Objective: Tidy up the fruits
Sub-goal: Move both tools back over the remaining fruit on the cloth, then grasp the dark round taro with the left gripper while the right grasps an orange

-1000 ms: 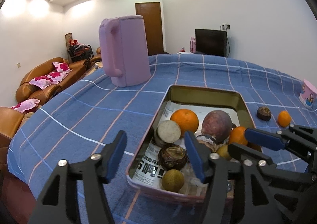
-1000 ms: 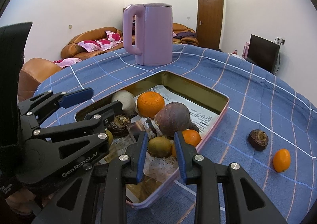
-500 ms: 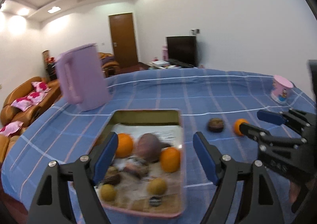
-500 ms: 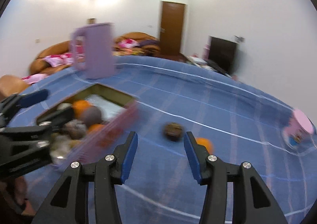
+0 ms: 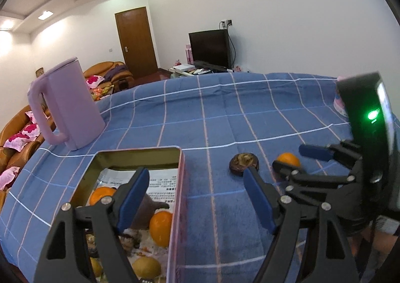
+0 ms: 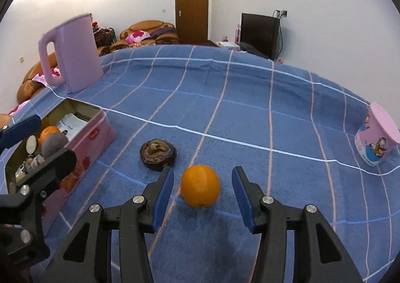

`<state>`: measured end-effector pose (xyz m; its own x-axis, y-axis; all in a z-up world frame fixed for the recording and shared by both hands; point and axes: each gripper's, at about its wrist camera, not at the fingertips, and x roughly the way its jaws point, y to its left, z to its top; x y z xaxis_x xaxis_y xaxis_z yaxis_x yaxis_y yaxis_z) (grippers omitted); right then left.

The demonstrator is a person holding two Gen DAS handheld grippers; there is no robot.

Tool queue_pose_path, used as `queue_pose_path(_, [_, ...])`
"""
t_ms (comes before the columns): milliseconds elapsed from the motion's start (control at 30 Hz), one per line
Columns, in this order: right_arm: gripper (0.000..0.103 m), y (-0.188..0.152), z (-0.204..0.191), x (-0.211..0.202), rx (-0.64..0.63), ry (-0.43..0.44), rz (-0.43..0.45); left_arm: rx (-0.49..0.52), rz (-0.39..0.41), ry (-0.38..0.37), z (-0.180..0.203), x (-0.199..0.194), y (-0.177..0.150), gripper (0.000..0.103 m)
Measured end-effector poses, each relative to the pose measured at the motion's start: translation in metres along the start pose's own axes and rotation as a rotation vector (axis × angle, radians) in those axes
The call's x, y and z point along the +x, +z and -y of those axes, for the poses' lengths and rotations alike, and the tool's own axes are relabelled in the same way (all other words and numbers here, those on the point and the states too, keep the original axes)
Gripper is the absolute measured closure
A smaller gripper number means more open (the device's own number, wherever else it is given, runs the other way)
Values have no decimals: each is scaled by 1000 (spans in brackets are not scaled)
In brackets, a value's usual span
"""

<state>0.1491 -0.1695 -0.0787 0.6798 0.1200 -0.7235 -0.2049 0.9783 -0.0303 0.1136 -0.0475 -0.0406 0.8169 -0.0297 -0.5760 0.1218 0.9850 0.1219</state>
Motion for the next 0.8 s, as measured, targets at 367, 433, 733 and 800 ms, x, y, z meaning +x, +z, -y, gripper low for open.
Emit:
queue_pose_path(367, [67,-4,24,-1,55,-1,-10,43,-45,-39,26,19,6,23])
queue_pose_path(433, [67,-5,35,-4,80,-37,6,57,-49,-43,33,22,8,23])
queue_pose_path(733, [67,-7,59,-14,148,-42,47,74,-142,-87,52,61,16,30])
queue_pose_path(800, [67,-8,58,-14,145,-35,49,80,-161,-97,55,69,16,34])
